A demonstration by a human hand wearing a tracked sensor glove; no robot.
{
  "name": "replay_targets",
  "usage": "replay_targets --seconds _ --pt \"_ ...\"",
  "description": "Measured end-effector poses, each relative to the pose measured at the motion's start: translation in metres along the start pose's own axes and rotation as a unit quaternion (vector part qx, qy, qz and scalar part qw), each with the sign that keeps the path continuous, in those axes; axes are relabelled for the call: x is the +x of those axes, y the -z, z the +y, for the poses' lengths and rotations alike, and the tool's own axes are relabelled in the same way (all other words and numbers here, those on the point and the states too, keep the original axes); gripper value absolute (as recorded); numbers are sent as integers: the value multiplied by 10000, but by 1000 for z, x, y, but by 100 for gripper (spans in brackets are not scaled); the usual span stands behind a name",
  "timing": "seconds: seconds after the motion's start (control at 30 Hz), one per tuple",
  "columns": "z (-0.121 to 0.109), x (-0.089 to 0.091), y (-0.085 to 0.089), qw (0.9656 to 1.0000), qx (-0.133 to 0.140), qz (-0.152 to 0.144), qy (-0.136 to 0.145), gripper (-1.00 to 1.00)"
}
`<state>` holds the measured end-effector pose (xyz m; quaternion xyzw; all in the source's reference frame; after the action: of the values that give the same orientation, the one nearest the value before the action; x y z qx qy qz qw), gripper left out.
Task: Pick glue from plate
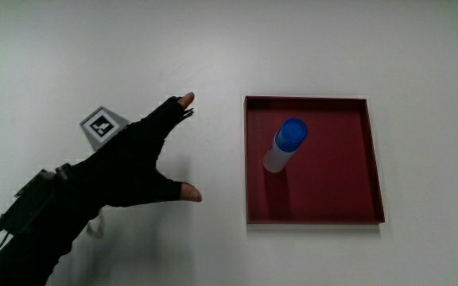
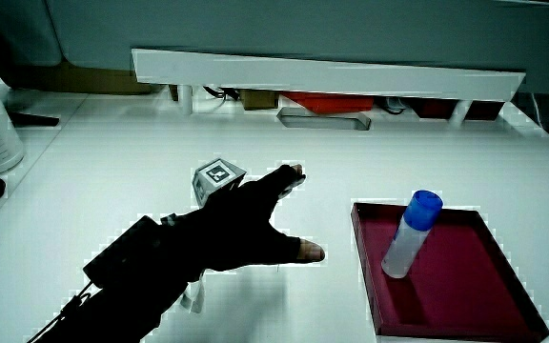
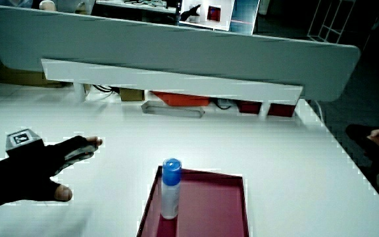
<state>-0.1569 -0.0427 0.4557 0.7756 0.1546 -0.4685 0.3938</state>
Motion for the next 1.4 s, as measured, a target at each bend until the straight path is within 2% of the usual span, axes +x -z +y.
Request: replay_targets --seconds 0.03,0.07,0.1,0.13,0.17,0.2,0.23,0.27,0.3,0.33,0.37,0.4,0.47,0.5,0.6,0.67,0.73,0.77,0.83,0.9,1.07,1.1,1.17,1.2,1.23,1.33,1.37,1.4 --pt "3 6 3 9997 -46 -213 92 0" --pt "9 6 6 9996 -43 -254 138 0" --pt "13 8 10 9995 -81 -278 120 0" --pt "17 11 14 9990 -128 -428 1 0" --pt "24 9 17 9993 -155 -341 -10 0" --pt "31 8 20 9997 -113 -172 98 0" --pt "39 2 23 9983 -114 -222 530 0" --pt "42 2 26 9977 -134 -383 542 0" --pt "46 2 29 9980 -148 -366 483 0" --pt "50 0 32 9976 -124 -350 579 0" --pt "53 0 36 9964 -191 -558 615 0" --pt "58 -3 39 9962 -177 -519 677 0" --pt "63 -3 46 9963 -148 -453 714 0" --pt "65 -2 48 9961 -181 -563 651 0" --pt "75 -5 56 9964 -149 -524 647 0" --pt "81 -7 60 9952 -120 -595 771 0" --pt "85 -3 64 9959 -179 -645 606 0" --pt "88 -2 67 9948 -186 -708 703 0" --pt "93 1 71 9960 -175 -536 696 0" --pt "97 1 75 9951 -175 -530 812 0" --pt "100 1 79 9951 -179 -522 822 0" --pt "100 1 79 9956 -155 -508 775 0" --pt "100 1 78 9950 -33 -466 888 0" --pt "98 3 78 9939 30 -602 922 0" --pt "99 1 78 9936 132 -547 980 0" --pt "97 3 77 9948 376 -367 870 18" --pt "97 0 77 9935 498 -374 953 24" --pt "95 1 77 9931 574 -437 924 29"
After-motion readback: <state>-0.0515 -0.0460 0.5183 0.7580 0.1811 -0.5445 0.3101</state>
